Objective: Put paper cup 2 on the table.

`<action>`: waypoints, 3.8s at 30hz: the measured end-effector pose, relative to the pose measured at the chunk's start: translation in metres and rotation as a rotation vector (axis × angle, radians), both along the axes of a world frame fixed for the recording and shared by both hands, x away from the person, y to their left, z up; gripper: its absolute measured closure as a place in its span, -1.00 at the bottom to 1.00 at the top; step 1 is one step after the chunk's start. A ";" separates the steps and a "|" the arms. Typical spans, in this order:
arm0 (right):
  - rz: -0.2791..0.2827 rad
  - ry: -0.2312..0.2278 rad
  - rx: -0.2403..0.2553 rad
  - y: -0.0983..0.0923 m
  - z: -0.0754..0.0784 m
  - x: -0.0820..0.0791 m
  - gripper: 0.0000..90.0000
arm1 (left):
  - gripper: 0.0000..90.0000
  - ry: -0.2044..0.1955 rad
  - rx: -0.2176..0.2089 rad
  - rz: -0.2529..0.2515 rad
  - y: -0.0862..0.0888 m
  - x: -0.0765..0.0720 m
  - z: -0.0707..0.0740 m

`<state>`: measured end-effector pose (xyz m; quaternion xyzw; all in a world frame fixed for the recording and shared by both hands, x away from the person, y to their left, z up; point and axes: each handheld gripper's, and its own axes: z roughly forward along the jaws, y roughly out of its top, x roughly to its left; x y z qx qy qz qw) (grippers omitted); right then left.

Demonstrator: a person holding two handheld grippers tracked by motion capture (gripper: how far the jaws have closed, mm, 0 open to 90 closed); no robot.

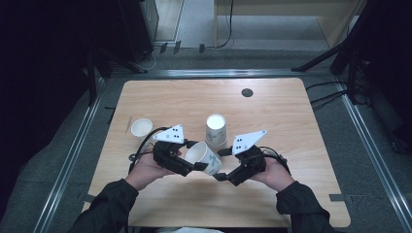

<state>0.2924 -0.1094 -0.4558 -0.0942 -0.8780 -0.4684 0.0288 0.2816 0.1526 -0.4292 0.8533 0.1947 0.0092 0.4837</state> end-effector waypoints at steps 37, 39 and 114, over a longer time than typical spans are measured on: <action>-0.154 -0.093 -0.011 -0.050 0.008 0.007 -0.51 | -0.46 -0.017 0.121 0.094 0.035 -0.002 -0.010; -0.158 -0.089 -0.015 -0.050 0.007 0.009 -0.51 | -0.46 -0.027 0.133 0.104 0.036 -0.003 -0.011; -0.199 -0.057 -0.082 -0.035 0.002 0.055 -0.51 | -0.51 0.136 0.439 0.517 0.150 0.006 -0.053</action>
